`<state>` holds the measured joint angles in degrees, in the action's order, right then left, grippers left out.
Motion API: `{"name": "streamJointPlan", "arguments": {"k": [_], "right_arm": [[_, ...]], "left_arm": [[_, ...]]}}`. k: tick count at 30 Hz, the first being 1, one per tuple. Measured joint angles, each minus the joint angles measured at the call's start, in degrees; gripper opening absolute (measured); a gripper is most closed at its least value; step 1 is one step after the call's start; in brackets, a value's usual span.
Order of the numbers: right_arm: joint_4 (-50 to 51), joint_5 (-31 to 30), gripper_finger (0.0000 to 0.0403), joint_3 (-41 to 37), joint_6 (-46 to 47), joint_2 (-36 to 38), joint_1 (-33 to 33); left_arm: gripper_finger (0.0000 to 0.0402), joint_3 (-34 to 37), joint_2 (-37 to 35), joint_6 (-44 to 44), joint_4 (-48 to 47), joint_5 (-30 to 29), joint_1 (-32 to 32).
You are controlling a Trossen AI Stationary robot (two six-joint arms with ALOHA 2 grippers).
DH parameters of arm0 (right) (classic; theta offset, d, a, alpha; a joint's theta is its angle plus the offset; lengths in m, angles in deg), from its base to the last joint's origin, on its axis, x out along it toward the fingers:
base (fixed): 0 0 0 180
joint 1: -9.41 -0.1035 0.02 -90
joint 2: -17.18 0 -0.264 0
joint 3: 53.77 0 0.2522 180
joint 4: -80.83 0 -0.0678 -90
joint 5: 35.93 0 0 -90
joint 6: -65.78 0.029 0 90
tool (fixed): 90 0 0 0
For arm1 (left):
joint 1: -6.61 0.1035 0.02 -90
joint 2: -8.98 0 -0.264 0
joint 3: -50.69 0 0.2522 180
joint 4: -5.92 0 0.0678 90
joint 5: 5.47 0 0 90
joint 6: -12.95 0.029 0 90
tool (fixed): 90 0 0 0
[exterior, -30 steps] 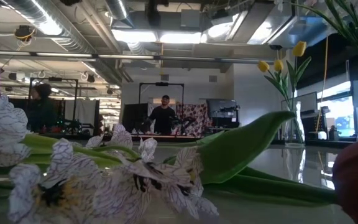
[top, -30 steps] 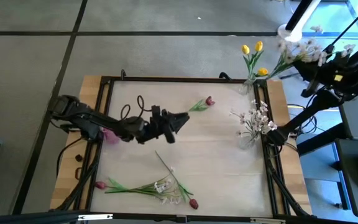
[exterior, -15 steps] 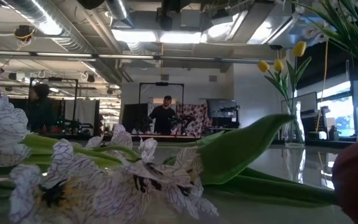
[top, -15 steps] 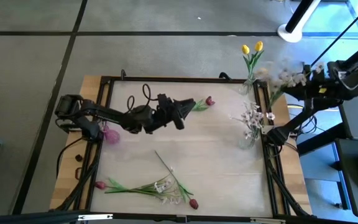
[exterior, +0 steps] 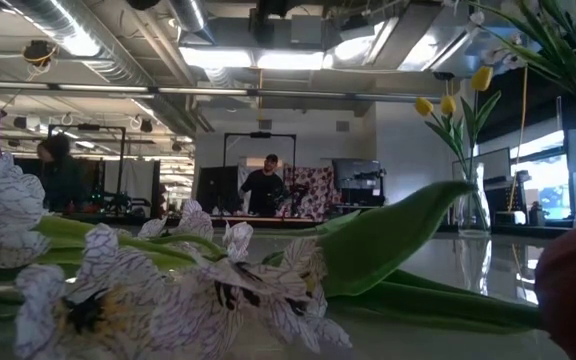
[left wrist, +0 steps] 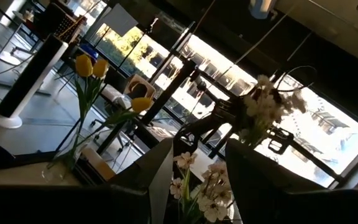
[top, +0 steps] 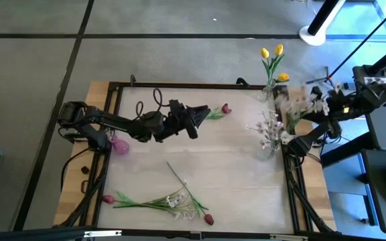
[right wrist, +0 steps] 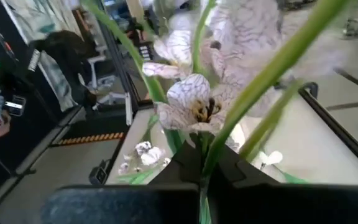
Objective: Sort flowers into vase by color
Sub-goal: Put the right white flowers into the bottom transparent vase
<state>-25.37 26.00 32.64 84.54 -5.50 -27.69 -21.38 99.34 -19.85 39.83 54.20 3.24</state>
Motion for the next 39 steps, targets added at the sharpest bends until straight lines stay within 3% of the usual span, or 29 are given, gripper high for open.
{"name": "streamJointPlan", "arguments": {"k": [10, 20, 24, 27, 39], "right_arm": [[-2.9, 1.9, 0.0001, -4.6, -0.9, 2.8, 0.0], [-4.4, 2.0, 0.0001, -6.4, -4.6, 2.8, 0.0], [-5.9, 2.8, 0.0001, -3.2, -9.0, 2.8, 0.0], [-1.6, 3.6, 0.0001, -2.4, -10.2, 2.9, 0.0], [2.0, 4.8, 0.0004, -8.0, -13.1, 3.1, 0.0]], "left_arm": [[0.0144, -0.4, -5.4, 0.3, -7.4, -0.6, 0.0], [0.0144, -9.9, -5.7, 0.7, -25.0, 0.4, 1.8], [0.0144, -12.4, -5.7, 3.3, -25.3, 1.4, 2.4], [0.0144, -13.0, -5.8, 4.5, -25.2, 1.5, 2.4], [0.0144, -13.0, -5.7, 1.4, -28.0, 1.1, 2.3]]}}
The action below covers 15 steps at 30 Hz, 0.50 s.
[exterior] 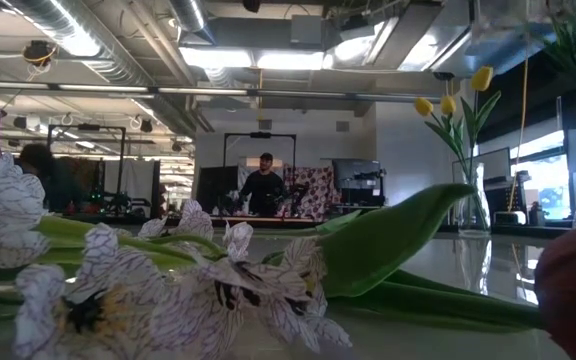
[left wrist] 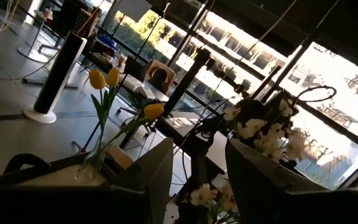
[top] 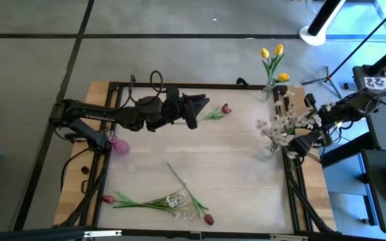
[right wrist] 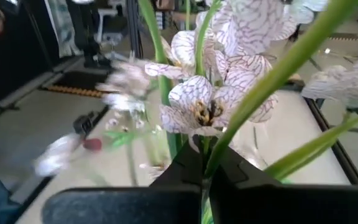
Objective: Sort flowers into vase by color
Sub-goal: Put the right white flowers into the bottom transparent vase, then put the white flowers into the bottom transparent vase
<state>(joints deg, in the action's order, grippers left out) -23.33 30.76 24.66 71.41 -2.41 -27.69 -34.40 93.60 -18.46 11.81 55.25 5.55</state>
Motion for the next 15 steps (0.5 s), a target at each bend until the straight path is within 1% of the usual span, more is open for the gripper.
{"name": "streamJointPlan", "arguments": {"k": [3, 6, 11, 15], "right_arm": [[3.2, 1.2, 0.0022, -0.9, 0.0, 0.0, 0.0], [4.8, 2.2, 0.0054, -1.4, 0.2, -0.2, 0.0], [9.3, 2.1, 0.0111, -1.4, 3.2, -0.5, 0.0], [12.8, 2.3, 0.0146, -0.8, 5.5, -2.0, 0.0]], "left_arm": [[0.0144, 0.0, 0.0, -0.6, 0.1, -0.1, -0.5], [0.0144, 0.0, 0.0, -0.6, -0.2, -0.1, -0.8], [0.0144, 0.0, 0.0, -0.4, -1.1, -0.2, -0.8], [0.0144, 0.0, 0.0, -1.1, -3.4, -0.3, -1.2]]}}
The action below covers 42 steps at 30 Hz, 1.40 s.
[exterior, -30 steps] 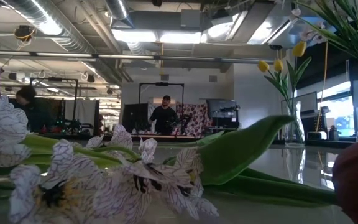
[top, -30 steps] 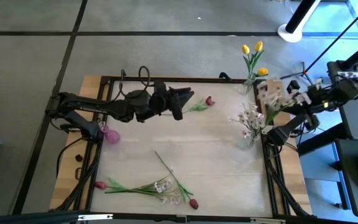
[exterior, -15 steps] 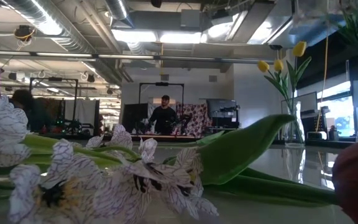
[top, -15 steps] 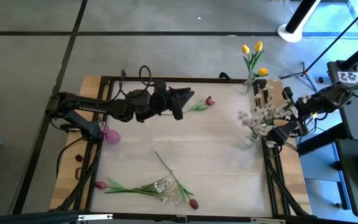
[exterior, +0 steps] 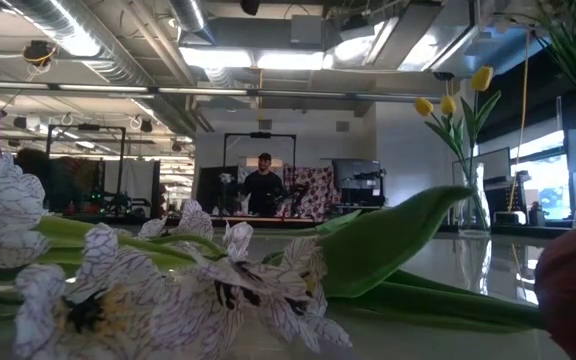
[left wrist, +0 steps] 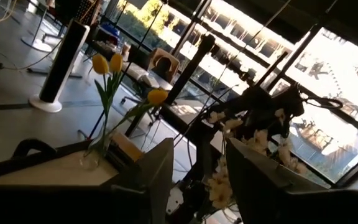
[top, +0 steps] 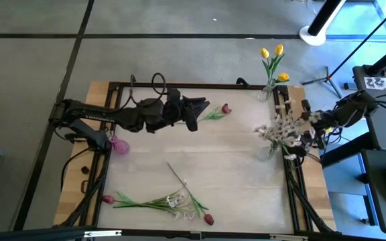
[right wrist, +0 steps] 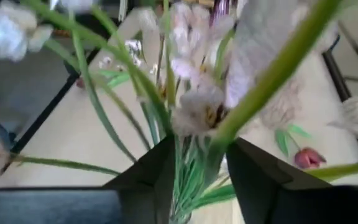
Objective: Sort flowers into vase by color
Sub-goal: Put the white flowers into the bottom transparent vase
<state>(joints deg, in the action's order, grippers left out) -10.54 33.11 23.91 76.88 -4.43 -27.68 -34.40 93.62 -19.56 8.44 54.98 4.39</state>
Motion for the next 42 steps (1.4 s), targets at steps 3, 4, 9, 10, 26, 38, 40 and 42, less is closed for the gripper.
{"name": "streamJointPlan", "arguments": {"k": [3, 4, 9, 10, 26, 38, 40, 42], "right_arm": [[2.7, 1.1, 0.0165, 2.1, 1.7, -2.1, 0.0], [4.2, 1.2, 0.017, 2.9, 2.4, -3.1, 0.0], [12.0, 2.2, 0.0198, 6.5, 6.6, -7.4, 0.0], [13.4, 2.9, 0.0205, 6.8, 7.4, -8.0, 0.0], [15.1, 1.8, 0.0291, 28.5, 10.0, -15.7, 0.0], [14.7, -17.2, 0.0292, 45.6, 8.3, -15.8, 0.0], [14.0, -19.6, 0.0292, 46.5, 7.2, -15.8, 0.0], [12.4, -21.5, 0.0292, 46.9, 5.2, -15.8, 0.0]], "left_arm": [[0.0144, 0.0, 0.0, -1.3, -2.0, 0.1, -0.3], [0.0144, 0.0, 0.0, -1.5, -2.5, 0.1, -0.5], [0.0144, 0.0, 0.0, -2.6, -5.3, 0.0, -0.8], [0.0144, 0.0, 0.0, -3.1, -5.8, 0.0, -0.8], [0.0144, 0.0, 0.5, -12.3, -22.1, 1.2, -2.7], [0.0103, 0.0, 2.9, -44.5, -37.0, 17.5, -21.4], [0.0101, 0.0, 5.4, -47.8, -38.9, 17.9, -24.7], [0.0104, 0.0, 8.4, -49.1, -41.9, 20.5, -27.1]]}}
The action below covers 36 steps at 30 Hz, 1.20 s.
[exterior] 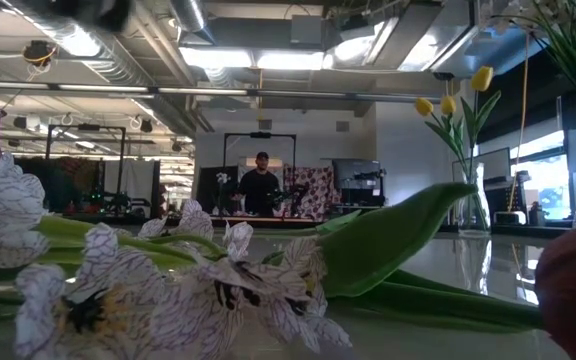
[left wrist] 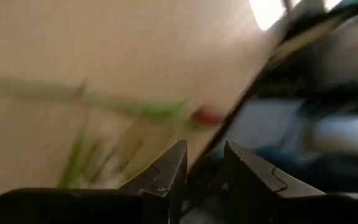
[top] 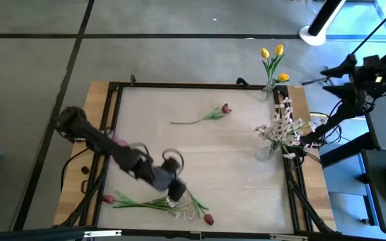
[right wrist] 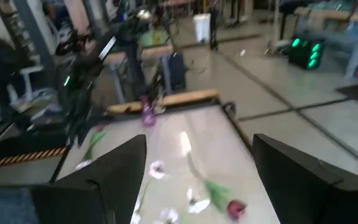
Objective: Sort flowers into vase by color
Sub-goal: Put the white flowers into the bottom transparent vase
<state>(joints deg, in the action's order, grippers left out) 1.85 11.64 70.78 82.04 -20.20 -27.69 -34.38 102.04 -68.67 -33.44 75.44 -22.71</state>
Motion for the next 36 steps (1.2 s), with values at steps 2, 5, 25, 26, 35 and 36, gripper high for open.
{"name": "streamJointPlan", "arguments": {"k": [2, 5, 25, 26, 35, 36], "right_arm": [[-2.1, -1.4, 0.0292, 0.0, -1.9, 0.0, 0.0], [-4.0, -2.1, 0.0292, -0.2, -3.4, 0.0, 0.0], [-4.6, -4.5, 0.0292, -5.2, 2.2, -0.3, 0.0], [-5.0, -4.3, 0.0292, -5.4, 2.2, -0.3, 0.0], [-9.5, -3.5, 0.0292, -6.3, 0.1, -0.5, 0.0], [-10.4, -3.4, 0.0292, -6.3, -0.8, -0.5, 0.0]], "left_arm": [[0.0106, 0.0, 3.3, -0.7, -1.8, 3.9, -1.3], [0.0106, 0.0, 7.6, -0.4, -5.5, 11.1, -2.1], [0.0107, 0.1, 17.1, 19.2, -11.7, 22.1, -1.5], [0.0107, 0.1, 18.2, 19.7, -10.9, 23.2, -1.7], [0.0033, -0.2, 20.1, 18.0, -13.1, 22.9, 0.2], [0.0018, -0.3, 19.7, 18.0, -13.9, 21.8, 0.6]]}}
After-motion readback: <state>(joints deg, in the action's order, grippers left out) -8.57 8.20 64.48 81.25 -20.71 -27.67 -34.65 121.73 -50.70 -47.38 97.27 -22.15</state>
